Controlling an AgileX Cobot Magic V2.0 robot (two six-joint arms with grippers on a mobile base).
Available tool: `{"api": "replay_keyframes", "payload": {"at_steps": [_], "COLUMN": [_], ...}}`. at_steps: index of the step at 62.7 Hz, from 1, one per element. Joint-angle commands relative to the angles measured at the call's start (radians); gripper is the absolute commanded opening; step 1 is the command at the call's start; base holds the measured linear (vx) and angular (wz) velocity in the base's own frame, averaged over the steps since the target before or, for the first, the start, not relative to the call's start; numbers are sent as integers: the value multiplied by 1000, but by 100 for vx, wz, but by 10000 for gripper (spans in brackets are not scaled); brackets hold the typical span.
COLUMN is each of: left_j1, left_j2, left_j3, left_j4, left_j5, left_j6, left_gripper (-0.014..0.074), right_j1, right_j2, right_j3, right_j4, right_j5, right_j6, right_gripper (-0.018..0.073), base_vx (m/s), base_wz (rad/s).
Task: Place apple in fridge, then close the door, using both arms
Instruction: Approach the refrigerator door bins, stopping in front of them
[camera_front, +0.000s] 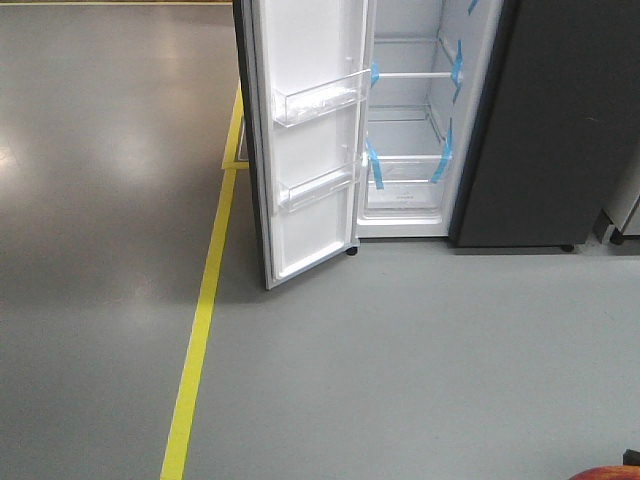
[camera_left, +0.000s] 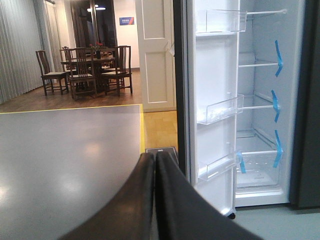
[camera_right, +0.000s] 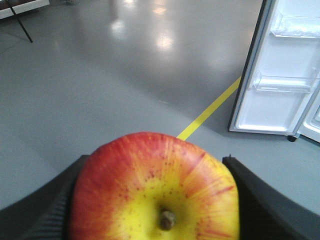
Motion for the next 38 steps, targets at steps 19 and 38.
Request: {"api": "replay_keyframes", "payload": {"at_steps": [19, 38], "left_j1": [1, 1], "left_j2": [-15, -15], "left_j3": [21, 21], "left_j4": [0, 0], "left_j5": [-75, -75], "left_j6": [-10, -10], "left_gripper": [-6, -6], "right_j1": [-3, -3], "right_j2": [14, 14], "right_j3": [-23, -23], "right_j4": [46, 46], "right_j5": [-61, -61], "right_j6": [-3, -3], "right_gripper": [366, 366], "base_vx": [21, 19], "base_wz": [0, -1]}}
